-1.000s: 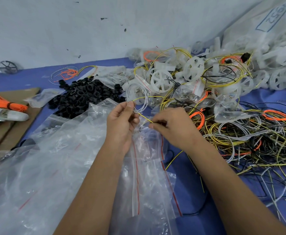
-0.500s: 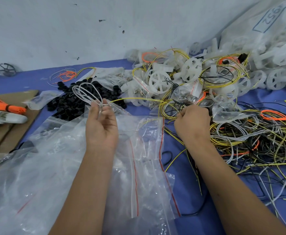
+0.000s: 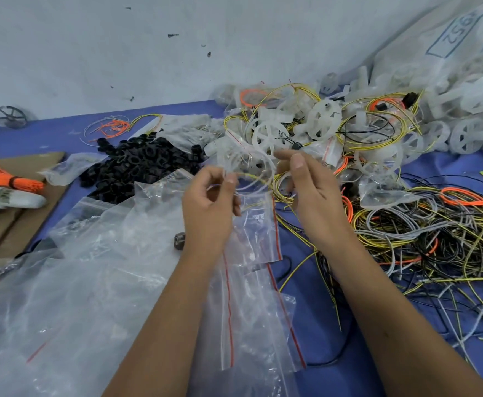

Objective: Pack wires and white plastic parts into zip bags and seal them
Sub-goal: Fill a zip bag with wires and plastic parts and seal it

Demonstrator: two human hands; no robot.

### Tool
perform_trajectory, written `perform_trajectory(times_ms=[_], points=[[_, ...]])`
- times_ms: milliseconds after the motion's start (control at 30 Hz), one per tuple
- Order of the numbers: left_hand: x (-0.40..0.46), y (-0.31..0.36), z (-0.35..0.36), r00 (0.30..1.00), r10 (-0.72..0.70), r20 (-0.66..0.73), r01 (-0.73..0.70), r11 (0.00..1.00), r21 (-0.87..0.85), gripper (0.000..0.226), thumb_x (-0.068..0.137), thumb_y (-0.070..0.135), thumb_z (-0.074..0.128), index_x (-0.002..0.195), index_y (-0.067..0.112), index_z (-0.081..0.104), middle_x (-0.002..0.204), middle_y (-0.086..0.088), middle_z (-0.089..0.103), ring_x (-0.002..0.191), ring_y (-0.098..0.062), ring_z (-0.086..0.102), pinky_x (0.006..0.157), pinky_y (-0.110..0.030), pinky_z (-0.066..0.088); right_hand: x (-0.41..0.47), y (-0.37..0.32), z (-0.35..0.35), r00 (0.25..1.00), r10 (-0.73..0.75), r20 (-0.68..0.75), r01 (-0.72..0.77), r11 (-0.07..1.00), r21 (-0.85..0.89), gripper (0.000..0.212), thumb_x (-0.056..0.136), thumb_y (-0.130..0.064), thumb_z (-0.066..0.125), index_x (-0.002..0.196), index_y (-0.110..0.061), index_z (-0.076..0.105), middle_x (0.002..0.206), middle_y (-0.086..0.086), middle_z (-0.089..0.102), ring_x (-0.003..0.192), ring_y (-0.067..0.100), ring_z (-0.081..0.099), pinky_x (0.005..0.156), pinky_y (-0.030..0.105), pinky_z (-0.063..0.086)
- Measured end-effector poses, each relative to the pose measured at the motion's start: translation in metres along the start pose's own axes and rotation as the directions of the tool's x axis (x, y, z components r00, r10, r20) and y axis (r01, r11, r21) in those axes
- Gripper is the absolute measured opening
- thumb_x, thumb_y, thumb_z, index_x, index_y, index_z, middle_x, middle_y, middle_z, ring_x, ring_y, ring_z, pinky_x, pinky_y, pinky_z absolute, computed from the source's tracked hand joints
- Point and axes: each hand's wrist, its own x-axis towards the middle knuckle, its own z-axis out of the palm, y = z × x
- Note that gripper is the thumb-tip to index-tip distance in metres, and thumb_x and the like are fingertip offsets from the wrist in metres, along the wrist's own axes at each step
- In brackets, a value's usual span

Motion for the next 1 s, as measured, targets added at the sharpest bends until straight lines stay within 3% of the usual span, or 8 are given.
perform_trajectory(times_ms=[133,300,400,533,700,833,933,1000], points=[[-0.009,0.001,0.008,0.995,0.031,0.099,-0.039,0.996,0.08,0.018,0.102,0.012,0.061,0.085,0.009,0.058,0.064,-0.017,0.055,0.051,-0.02,0.053,0.05,-0.028,0.046,0.0,0.001,0.003,0.996,-0.033,0.086,0.025,0.996,0.089,0.023,0.101,-0.026,0.058,0.116,-0.015,0.071,0.093,-0.001,0.073,0.074,0.003,0.063,0.064,0.02,0.049],[-0.014,-0.001,0.011,0.988,-0.116,0.106,0.109,0.991,0.074,0.025,0.094,0.039,0.068,0.096,0.018,0.056,0.087,-0.006,0.062,0.061,-0.027,0.054,0.052,-0.038,0.047,0.005,0.006,0.0,0.99,0.108,-0.088,-0.092,0.982,0.167,0.022,0.099,-0.017,0.061,0.088,-0.028,0.077,0.067,-0.001,0.071,0.058,0.008,0.06,0.054,0.023,0.047],[-0.016,-0.006,0.013,0.986,-0.123,0.11,0.09,0.961,0.263,0.033,0.089,0.053,0.064,0.091,0.022,0.054,0.091,0.001,0.062,0.074,-0.025,0.059,0.069,-0.036,0.047,0.01,0.01,-0.007,0.936,0.292,-0.198,-0.217,0.919,0.329,0.009,0.099,-0.014,0.063,0.095,-0.019,0.07,0.064,0.002,0.07,0.06,0.016,0.065,0.056,0.031,0.051],[-0.013,-0.013,0.012,0.991,-0.072,0.113,-0.007,0.815,0.58,0.03,0.087,0.041,0.073,0.087,0.018,0.054,0.095,-0.001,0.058,0.087,-0.022,0.058,0.08,-0.037,0.048,0.01,0.008,-0.006,0.898,0.399,-0.188,-0.284,0.849,0.446,0.009,0.099,-0.009,0.063,0.091,-0.014,0.062,0.061,0.002,0.069,0.045,0.009,0.053,0.04,0.017,0.036],[-0.007,-0.011,0.002,0.997,-0.016,0.077,-0.028,0.841,0.54,0.02,0.088,0.017,0.075,0.084,0.017,0.055,0.095,-0.007,0.06,0.086,-0.025,0.057,0.073,-0.029,0.037,0.005,-0.005,0.0,0.923,0.342,0.178,-0.38,0.731,0.567,0.011,0.098,-0.007,0.06,0.088,-0.007,0.064,0.061,0.004,0.064,0.039,0.006,0.044,0.034,0.014,0.029],[-0.004,-0.008,-0.004,0.988,0.064,0.139,-0.126,0.855,0.503,0.025,0.083,0.009,0.08,0.09,0.017,0.058,0.102,-0.012,0.059,0.076,-0.013,0.055,0.067,-0.01,0.039,-0.005,-0.005,0.001,0.719,0.155,0.677,-0.571,0.688,0.449,0.014,0.092,-0.012,0.061,0.099,-0.001,0.066,0.062,0.006,0.063,0.039,0.009,0.044,0.038,0.018,0.016],[-0.003,-0.006,-0.002,0.997,0.073,0.038,-0.082,0.943,0.322,0.024,0.085,0.017,0.083,0.093,0.017,0.06,0.104,-0.011,0.059,0.071,-0.009,0.062,0.063,-0.019,0.049,-0.008,0.001,0.002,0.574,0.169,0.801,-0.581,0.773,0.254,0.011,0.097,-0.007,0.058,0.098,-0.002,0.068,0.064,0.007,0.063,0.039,0.009,0.037,0.036,0.02,0.015],[-0.001,-0.006,-0.002,0.997,0.074,-0.019,-0.067,0.97,0.232,0.024,0.087,0.015,0.081,0.094,0.017,0.059,0.1,-0.02,0.062,0.068,-0.012,0.065,0.06,-0.025,0.052,-0.008,0.004,0.006,0.567,0.27,0.778,-0.615,0.767,0.182,0.011,0.099,-0.005,0.058,0.096,-0.001,0.067,0.064,0.008,0.064,0.037,0.007,0.036,0.034,0.016,0.019]])
